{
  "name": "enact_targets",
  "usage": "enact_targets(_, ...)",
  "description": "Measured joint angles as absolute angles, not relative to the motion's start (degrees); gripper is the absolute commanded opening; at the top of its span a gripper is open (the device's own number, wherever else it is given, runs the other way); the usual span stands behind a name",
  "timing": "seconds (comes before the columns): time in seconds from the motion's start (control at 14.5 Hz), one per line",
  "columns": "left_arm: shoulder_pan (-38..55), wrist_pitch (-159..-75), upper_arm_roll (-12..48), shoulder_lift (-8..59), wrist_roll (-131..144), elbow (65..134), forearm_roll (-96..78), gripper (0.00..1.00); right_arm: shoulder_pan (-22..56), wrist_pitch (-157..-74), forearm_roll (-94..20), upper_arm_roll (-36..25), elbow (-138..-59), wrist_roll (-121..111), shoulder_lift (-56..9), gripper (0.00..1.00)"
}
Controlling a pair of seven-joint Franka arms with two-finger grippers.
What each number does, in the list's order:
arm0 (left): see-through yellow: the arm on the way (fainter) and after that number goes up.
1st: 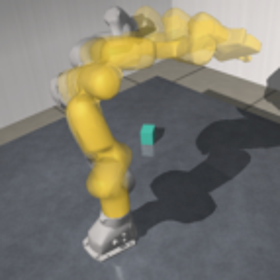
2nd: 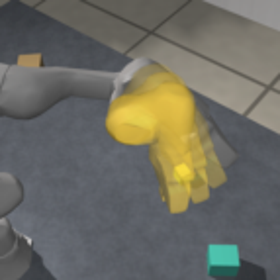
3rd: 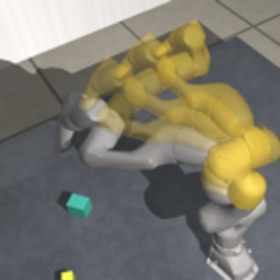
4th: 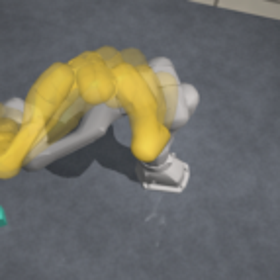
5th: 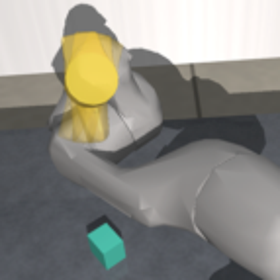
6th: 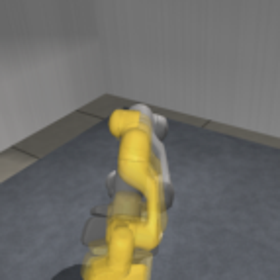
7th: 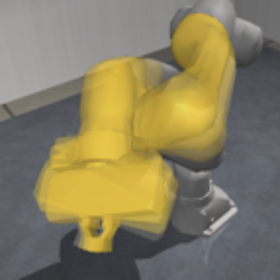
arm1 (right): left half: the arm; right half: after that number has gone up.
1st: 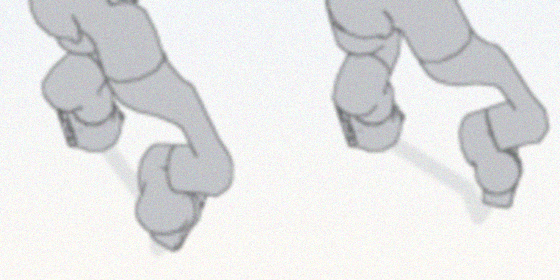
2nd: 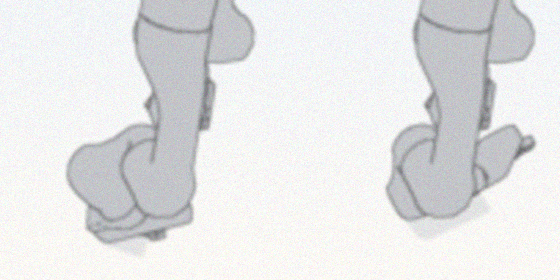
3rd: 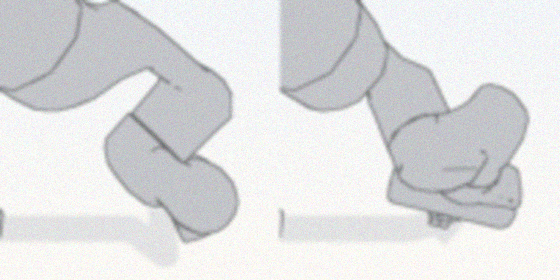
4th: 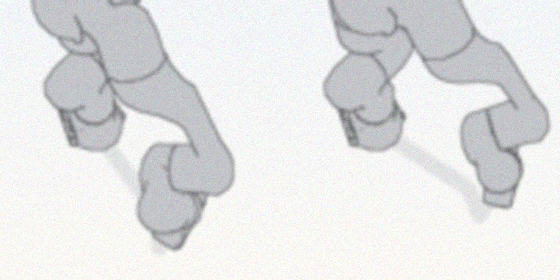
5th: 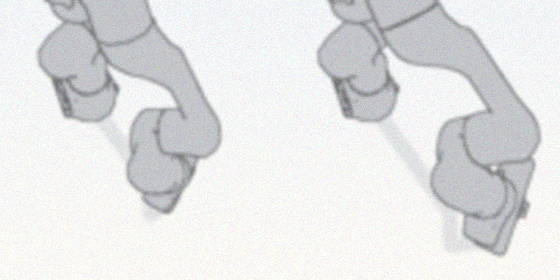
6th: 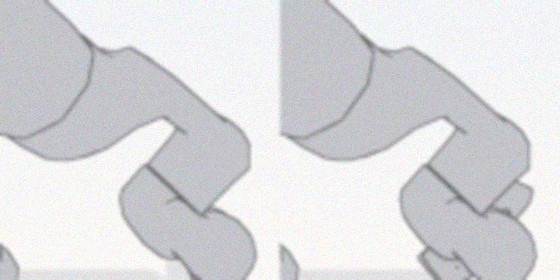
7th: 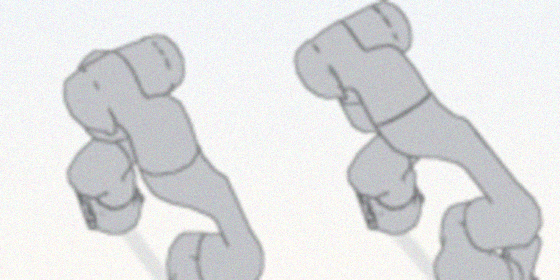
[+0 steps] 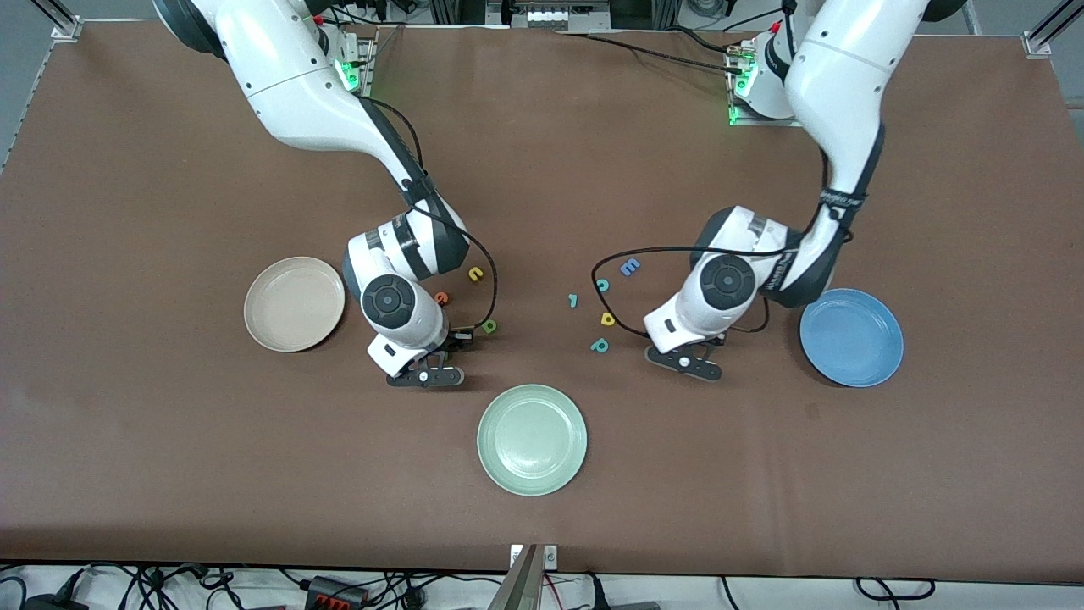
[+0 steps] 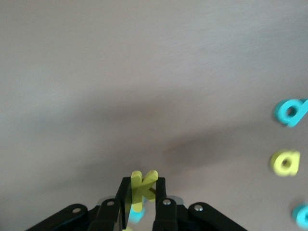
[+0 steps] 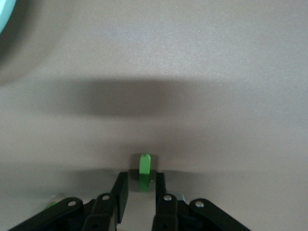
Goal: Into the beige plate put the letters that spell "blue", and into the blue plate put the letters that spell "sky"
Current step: 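Move the yellow k over the blue plate and release it, then carry the green l to the beige plate with the right gripper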
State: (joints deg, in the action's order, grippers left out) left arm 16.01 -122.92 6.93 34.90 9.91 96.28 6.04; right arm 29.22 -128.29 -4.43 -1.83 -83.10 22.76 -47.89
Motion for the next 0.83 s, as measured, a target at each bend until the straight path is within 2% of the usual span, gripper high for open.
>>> enact_targets(0.21, 11.22, -112.18, 6.21, 30.30, 9.40, 95.69, 6.23, 0.13, 29.14, -128.29, -4.43, -2.12, -82.62, 22.76, -47.97, 0.30)
enact_targets(0.55, 0.13, -110.76, 5.61, 30.17, 0.26, 96.93, 6.45, 0.15, 29.13, -128.29, -4.43, -2.21, -82.28, 22.76, -48.72, 0.30)
enact_targets(0.62, -1.98, -110.76, 5.56, 30.64, -0.63, 97.34, 6.45, 0.16, 29.13, -128.29, -4.43, -2.22, -82.25, 22.76, -48.79, 0.26)
enact_targets(0.76, -4.94, -111.06, 5.56, 32.07, -2.84, 97.68, 6.45, 0.18, 29.12, -128.28, -4.43, -2.26, -82.17, 22.76, -48.80, 0.00)
enact_targets(0.83, -5.62, -111.54, 5.58, 32.76, -3.72, 97.68, 6.45, 0.19, 29.07, -128.27, -4.44, -2.30, -82.11, 22.76, -48.81, 0.00)
